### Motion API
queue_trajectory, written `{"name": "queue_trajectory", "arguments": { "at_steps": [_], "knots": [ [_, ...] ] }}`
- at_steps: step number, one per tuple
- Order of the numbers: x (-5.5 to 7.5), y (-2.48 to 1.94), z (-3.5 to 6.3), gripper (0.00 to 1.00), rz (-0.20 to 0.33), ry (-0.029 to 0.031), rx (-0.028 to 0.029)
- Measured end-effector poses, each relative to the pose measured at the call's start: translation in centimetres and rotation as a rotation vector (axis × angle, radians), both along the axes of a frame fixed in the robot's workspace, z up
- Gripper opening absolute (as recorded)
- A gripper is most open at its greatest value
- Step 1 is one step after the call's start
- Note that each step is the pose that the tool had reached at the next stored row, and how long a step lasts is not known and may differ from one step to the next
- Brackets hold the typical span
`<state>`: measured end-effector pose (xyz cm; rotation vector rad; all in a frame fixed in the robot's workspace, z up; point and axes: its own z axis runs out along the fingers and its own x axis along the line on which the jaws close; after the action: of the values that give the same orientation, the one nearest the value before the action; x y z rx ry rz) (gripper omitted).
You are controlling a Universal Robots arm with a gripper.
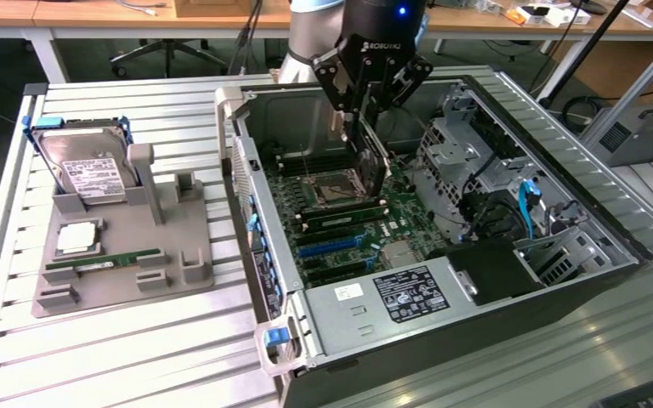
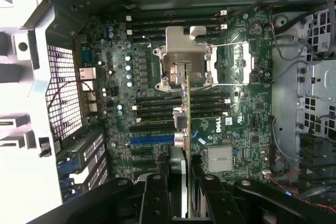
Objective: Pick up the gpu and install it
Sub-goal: 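Pick up the gpu and move the gpu toward the slot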
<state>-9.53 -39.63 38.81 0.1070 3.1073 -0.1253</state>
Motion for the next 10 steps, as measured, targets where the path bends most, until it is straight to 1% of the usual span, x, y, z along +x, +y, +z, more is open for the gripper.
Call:
{"name": "queue_trajectory", "arguments": {
  "at_steps": [10],
  "knots": [
    [0.50,0.00,-0.14,0.27,0.000,0.0000,-0.0056]
  ]
}}
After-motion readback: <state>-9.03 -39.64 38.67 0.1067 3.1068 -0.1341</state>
